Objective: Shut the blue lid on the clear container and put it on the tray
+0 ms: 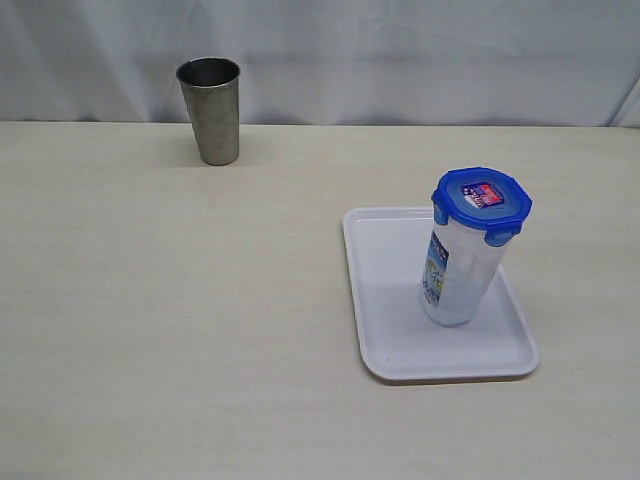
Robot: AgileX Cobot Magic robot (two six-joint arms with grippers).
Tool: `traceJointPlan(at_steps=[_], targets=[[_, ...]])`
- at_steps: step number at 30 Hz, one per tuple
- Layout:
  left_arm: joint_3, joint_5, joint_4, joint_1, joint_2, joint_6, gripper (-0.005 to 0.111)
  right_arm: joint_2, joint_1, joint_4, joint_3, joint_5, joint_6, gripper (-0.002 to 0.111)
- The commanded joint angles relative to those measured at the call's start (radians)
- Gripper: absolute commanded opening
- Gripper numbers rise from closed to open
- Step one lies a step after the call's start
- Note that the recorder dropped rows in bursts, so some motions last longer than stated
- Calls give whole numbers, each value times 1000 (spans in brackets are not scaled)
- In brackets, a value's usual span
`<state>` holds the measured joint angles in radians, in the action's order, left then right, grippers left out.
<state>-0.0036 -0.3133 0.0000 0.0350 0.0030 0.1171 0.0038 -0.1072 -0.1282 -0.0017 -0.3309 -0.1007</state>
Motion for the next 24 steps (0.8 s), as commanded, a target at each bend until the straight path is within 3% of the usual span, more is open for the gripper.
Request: traceJointPlan(at_steps=[1, 24], targets=[[4, 9, 6, -1, -3, -8, 0, -4, -7, -14, 2, -11, -16, 4], [4, 9, 8, -1, -3, -10, 0, -4, -7, -14, 2, -11, -8, 4]])
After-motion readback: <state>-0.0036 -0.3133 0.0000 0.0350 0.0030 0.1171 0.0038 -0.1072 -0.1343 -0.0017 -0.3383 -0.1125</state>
